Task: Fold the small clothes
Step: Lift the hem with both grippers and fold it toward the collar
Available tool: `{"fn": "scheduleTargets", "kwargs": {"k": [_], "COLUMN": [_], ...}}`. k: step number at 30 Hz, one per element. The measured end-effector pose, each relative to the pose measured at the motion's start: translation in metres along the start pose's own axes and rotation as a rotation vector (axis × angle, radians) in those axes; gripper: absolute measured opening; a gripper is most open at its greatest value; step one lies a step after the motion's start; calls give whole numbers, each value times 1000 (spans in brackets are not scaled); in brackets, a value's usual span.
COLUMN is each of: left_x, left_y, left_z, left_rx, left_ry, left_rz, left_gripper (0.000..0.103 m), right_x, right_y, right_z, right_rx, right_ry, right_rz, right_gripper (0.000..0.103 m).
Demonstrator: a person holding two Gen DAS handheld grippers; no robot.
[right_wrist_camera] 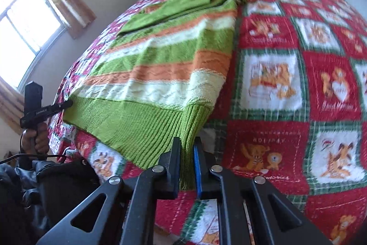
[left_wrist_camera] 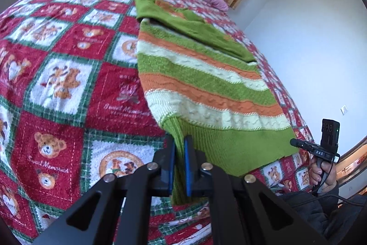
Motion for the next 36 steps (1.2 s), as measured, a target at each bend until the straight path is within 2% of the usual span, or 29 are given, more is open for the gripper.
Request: {"fn": "scheduleTargets", "kwargs": {"k": [4,8,13,19,24,36], "left_x": [-3,7,24,38,70,146], "left_y": [-4,0,12,15,14,11], "left_z": [7,-8,-18,-28,-28,-17], "left_rx": [-24,-101,-121,-144,-133,-125], "left_ry": [-18,39,83,112,151,216], "left_rz": [-38,-63,-38,-33,-28,-37], "left_gripper": [8,8,7,7,7,7], "right_x": [5,14,26,38,65,162], "right_y": [-2,-4,-8,-9,-16,-24], "right_z": [-16,-33,-52,-63,-76,-82], "right_rx": [105,186,276,265,247,184], "right_ry": [47,114,206,251,308,390], "right_rz": [37,75,116,128,118,62], "right_gripper": [10,10,9,9,9,9]}}
Point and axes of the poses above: each gripper's, at about its wrist camera, not at the fingertips, and z roughly the way its jaws point, y to its right, x to its top, the point moved 3 cm from there along z, roughly the way its jaws point, and after that the axes turned 3 degrees about z, right-handed, at the moved point
